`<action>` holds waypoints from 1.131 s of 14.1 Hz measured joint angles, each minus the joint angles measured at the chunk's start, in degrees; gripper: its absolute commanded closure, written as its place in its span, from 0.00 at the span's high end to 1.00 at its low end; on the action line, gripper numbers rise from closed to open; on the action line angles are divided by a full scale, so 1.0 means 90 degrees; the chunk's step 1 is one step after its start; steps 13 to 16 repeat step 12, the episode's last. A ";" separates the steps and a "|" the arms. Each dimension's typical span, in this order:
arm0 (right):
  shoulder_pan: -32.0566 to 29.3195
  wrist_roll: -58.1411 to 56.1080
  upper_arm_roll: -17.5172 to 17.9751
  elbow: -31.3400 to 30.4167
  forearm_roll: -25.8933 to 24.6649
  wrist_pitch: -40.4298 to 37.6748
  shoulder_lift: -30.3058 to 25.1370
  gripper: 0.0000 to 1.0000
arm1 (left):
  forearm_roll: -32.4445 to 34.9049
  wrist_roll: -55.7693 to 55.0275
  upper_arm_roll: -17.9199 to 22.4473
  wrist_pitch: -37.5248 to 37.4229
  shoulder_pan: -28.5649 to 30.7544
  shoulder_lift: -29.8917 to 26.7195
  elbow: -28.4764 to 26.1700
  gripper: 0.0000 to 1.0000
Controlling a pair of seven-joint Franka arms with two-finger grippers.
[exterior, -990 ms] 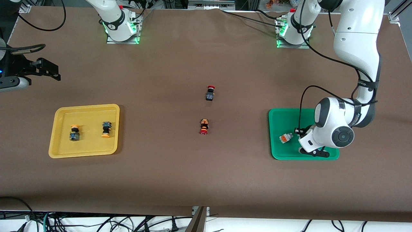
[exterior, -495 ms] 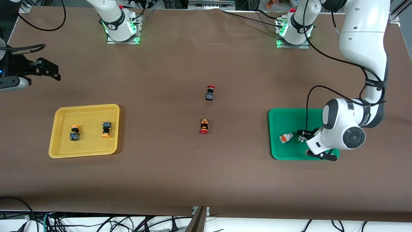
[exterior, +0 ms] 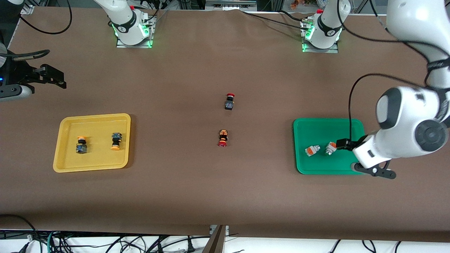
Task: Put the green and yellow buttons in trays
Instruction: 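Open the left gripper and lift it away from the green tray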
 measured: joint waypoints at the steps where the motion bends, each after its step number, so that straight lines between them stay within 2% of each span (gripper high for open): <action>1: -0.0003 0.0000 -0.0001 0.0001 0.0000 0.0001 0.0010 1.00 | -0.0048 0.0000 -0.0013 -0.0284 -0.0002 -0.0350 0.0028 1.00; 4: -0.0006 0.0000 -0.0001 0.0002 0.0000 0.0002 0.0018 1.00 | -0.0092 -0.0040 -0.0064 -0.1097 -0.0004 -0.1494 -0.0141 1.00; 7: -0.0006 0.0000 -0.0001 0.0004 0.0000 0.0003 0.0021 1.00 | -0.0091 -0.0049 -0.0046 -0.1141 0.0068 -0.2292 -0.0987 1.00; 12: -0.0007 0.0000 -0.0001 0.0006 0.0000 0.0004 0.0021 1.00 | -0.0087 -0.0396 -0.0087 -0.0857 0.0180 -0.2655 -0.1723 1.00; 16: -0.0007 0.0000 -0.0001 0.0006 0.0000 0.0004 0.0021 1.00 | -0.0087 -0.0396 -0.0087 -0.0857 0.0180 -0.2655 -0.1723 1.00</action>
